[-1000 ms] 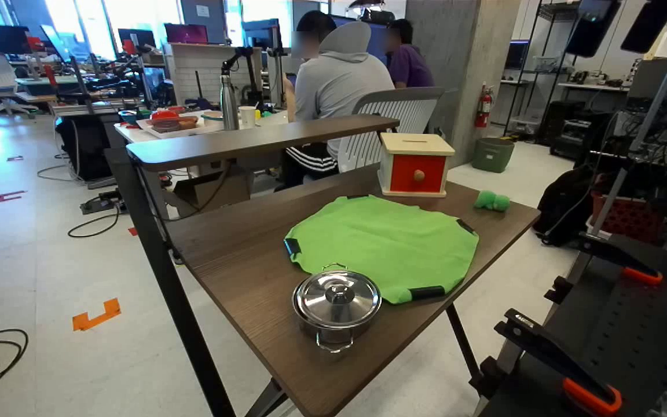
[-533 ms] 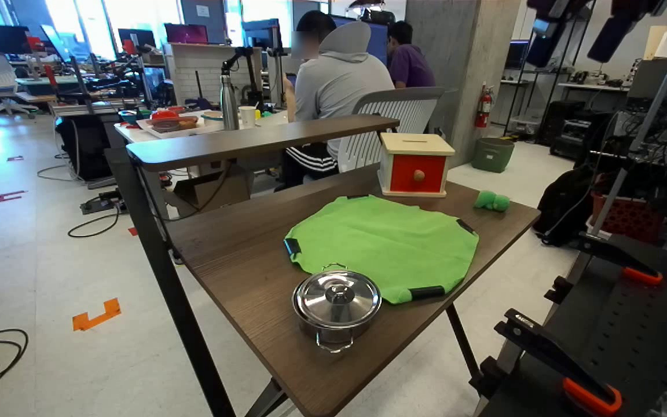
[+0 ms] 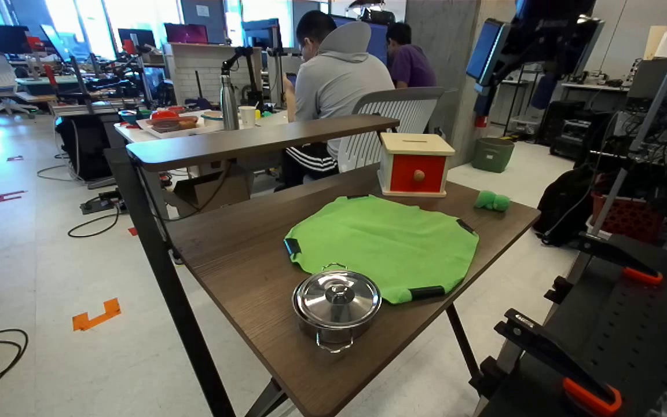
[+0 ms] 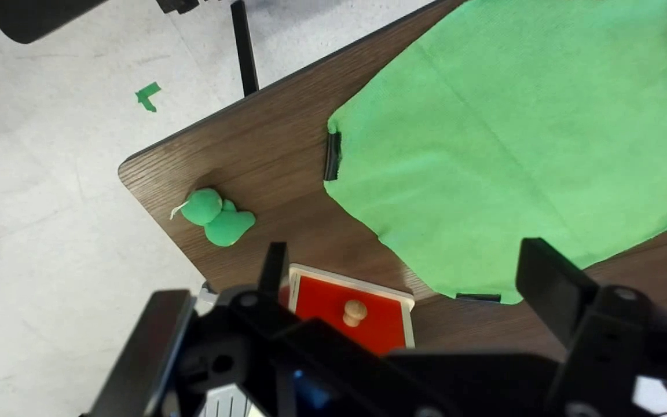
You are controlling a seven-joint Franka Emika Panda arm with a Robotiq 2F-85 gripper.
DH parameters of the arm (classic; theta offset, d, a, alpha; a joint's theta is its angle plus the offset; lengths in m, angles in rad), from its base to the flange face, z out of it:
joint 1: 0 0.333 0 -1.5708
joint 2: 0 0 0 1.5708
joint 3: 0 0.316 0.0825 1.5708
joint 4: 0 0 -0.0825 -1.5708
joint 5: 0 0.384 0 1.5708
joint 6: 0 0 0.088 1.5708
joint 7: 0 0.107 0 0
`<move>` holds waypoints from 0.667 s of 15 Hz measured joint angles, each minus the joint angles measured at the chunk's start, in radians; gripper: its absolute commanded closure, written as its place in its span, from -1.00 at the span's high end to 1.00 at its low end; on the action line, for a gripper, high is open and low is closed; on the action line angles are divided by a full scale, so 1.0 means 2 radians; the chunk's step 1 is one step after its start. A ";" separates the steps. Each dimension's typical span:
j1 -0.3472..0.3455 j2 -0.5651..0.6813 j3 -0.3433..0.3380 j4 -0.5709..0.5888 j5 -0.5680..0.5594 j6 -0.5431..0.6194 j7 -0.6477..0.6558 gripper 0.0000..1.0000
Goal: Open the drawer of the small box on the table.
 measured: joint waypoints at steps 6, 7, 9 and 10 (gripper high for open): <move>0.033 0.119 -0.069 0.077 0.010 0.031 -0.006 1.00; 0.039 0.137 -0.081 0.085 0.020 0.052 -0.008 1.00; 0.049 0.172 -0.098 0.097 0.061 0.099 -0.024 1.00; 0.052 0.188 -0.102 0.101 0.089 0.125 -0.037 1.00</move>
